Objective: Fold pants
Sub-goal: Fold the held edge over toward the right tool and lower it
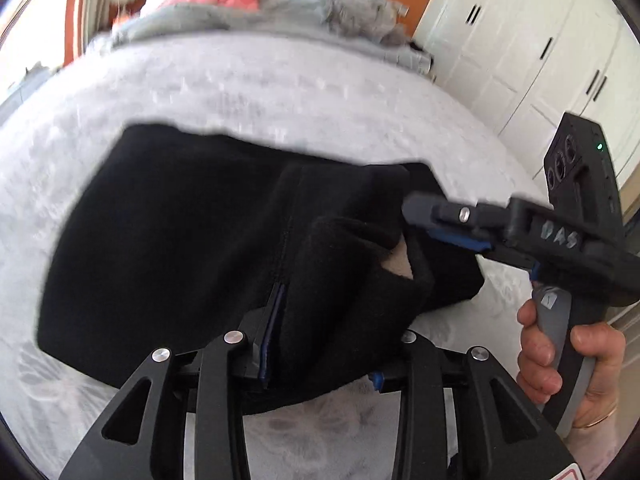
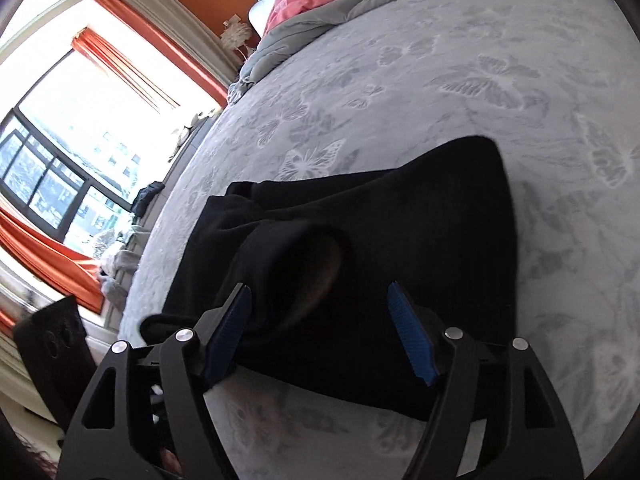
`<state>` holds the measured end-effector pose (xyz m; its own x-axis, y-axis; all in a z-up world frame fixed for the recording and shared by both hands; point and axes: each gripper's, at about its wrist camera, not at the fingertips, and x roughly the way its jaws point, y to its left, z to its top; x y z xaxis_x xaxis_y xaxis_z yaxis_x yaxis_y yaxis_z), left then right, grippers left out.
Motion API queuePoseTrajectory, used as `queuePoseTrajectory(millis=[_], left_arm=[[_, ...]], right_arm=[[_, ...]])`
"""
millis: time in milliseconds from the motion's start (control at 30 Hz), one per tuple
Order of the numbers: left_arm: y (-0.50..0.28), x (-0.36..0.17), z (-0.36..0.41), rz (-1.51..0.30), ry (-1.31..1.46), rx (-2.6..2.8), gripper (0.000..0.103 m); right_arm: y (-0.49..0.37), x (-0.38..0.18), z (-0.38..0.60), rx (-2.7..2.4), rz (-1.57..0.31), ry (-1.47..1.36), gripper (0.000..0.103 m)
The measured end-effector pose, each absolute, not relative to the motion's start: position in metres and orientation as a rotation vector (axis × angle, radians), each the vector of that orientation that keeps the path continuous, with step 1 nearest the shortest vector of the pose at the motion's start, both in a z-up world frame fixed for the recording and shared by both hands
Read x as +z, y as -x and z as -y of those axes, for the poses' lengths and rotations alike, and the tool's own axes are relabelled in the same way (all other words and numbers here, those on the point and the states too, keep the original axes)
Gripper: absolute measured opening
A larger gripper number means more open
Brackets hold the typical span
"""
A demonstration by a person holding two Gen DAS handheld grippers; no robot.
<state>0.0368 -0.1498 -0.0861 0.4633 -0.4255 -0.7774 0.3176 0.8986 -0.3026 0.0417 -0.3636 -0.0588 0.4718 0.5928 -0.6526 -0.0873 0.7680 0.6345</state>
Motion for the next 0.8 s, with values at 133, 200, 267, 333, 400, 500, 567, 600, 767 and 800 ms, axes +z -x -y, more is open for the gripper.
queuePoseTrajectory(millis=[133, 200, 267, 333, 400, 500, 567, 600, 767, 800], left_arm=[[-0.012, -0.076, 0.160, -0.894, -0.061, -0.424, 0.032], [0.002, -0.073, 0.164, -0.849, -0.162, -0.403, 0.032], [0.014, -0.074, 0.156, -0.855, -0.159, -0.408, 0.032], [0.017, -0.078, 0.145, -0.876, -0.124, -0.428, 0.032], [0.016, -0.083, 0.138, -0.905, -0.096, -0.409, 0.032], [0.017, -0.080, 0.134, -0.941, -0.030, -0.398, 0.032], [0.023, -0.067, 0.136, -0.892, -0.021, -0.405, 0.032], [0.029, -0.056, 0.139, -0.842, -0.037, -0.403, 0.032], [0.061, -0.025, 0.144, -0.704, 0.024, -0.484, 0.098], [0.067, -0.023, 0.145, -0.690, 0.002, -0.471, 0.098]], right_arm=[[-0.049, -0.064, 0.360, 0.502, -1.016, -0.683, 0.070], [-0.049, -0.064, 0.360, 0.508, -1.019, -0.703, 0.072], [-0.052, -0.067, 0.352, 0.498, -1.050, -0.668, 0.073], [-0.054, -0.071, 0.337, 0.492, -1.075, -0.595, 0.066], [-0.054, -0.075, 0.322, 0.525, -1.094, -0.562, 0.031], [-0.055, -0.062, 0.306, 0.535, -1.075, -0.511, 0.014], [-0.067, -0.038, 0.305, 0.536, -1.037, -0.478, 0.013], [-0.074, -0.019, 0.302, 0.543, -1.005, -0.424, 0.013], [-0.123, 0.027, 0.309, 0.368, -0.902, -0.189, 0.023], [-0.132, 0.013, 0.315, 0.307, -0.956, -0.151, 0.027]])
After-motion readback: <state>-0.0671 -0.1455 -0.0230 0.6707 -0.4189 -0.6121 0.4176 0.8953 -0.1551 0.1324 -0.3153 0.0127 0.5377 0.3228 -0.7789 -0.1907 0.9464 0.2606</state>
